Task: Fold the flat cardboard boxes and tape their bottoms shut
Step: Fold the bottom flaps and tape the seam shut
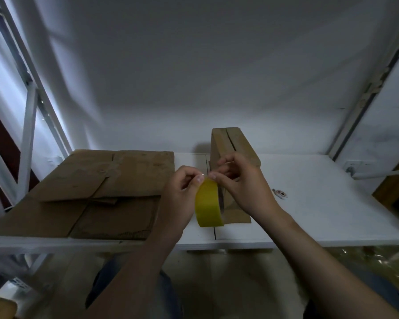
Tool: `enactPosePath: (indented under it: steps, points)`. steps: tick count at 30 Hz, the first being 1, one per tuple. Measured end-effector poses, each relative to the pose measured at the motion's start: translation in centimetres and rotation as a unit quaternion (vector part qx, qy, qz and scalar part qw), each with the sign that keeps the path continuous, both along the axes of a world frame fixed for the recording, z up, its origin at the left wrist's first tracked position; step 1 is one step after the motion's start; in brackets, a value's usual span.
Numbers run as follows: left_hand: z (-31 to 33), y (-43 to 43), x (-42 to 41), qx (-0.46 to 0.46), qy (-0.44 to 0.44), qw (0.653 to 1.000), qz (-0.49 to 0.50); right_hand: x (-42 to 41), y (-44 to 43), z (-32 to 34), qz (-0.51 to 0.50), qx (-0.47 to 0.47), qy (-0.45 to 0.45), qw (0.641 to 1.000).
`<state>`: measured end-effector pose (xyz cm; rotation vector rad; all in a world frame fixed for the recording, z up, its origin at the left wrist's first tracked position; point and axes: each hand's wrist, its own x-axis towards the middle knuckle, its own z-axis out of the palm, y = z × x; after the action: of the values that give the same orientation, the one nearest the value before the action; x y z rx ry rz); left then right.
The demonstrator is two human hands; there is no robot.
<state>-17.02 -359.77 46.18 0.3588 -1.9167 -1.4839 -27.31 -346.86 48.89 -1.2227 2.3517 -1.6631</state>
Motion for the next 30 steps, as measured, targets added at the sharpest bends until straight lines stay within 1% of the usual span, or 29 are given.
enactPosePath:
  steps: [4, 7, 9, 12, 16, 19, 22, 24, 26, 28, 30]
  points:
    - [-1.0, 0.6, -0.3, 0.018, -0.013, 1.0, 0.004, 0.1, 0.4, -0.9, -0.01, 0.026, 0.04, 0.999]
    - [-1.3, 0.6, -0.7, -0.009, -0.024, 1.0, 0.001, -0.9, 0.5, -1.7, 0.003, 0.052, 0.117, 0.992]
    - [-1.3, 0.3, -1.1, -0.035, -0.024, 0.999, 0.008, -1.8, 0.2, -2.1, 0.018, 0.07, 0.145, 0.987]
    - [-1.3, -0.2, -1.9, -0.073, -0.031, 0.997, 0.018, -3.2, -0.3, -2.4, 0.042, 0.076, 0.161, 0.983]
    - [-1.5, -0.3, -2.7, -0.086, -0.062, 0.994, 0.007, -4.4, -0.5, -2.7, 0.077, 0.105, 0.205, 0.97]
    - [-2.0, -0.6, -3.6, -0.08, -0.08, 0.994, 0.001, -5.5, -0.5, -3.2, 0.074, 0.095, 0.2, 0.972]
    - [-2.0, -0.6, -4.8, -0.073, -0.112, 0.991, 0.024, -6.3, -0.7, -3.9, 0.041, 0.068, 0.2, 0.977]
    - [-1.8, -0.5, -5.3, -0.019, -0.147, 0.989, 0.02, -6.8, -0.8, -4.1, 0.03, 0.048, 0.206, 0.977]
    - [-1.6, -1.0, -5.6, 0.077, -0.18, 0.981, -0.012, -7.2, -1.0, -4.1, 0.032, 0.04, 0.201, 0.978]
    - [-1.4, -1.6, -5.8, 0.164, -0.196, 0.965, -0.053, -7.5, -1.3, -4.1, 0.037, 0.047, 0.171, 0.983]
    - [-1.3, -2.2, -6.3, 0.199, -0.196, 0.959, -0.051, -7.9, -1.9, -4.0, 0.04, 0.067, 0.111, 0.991]
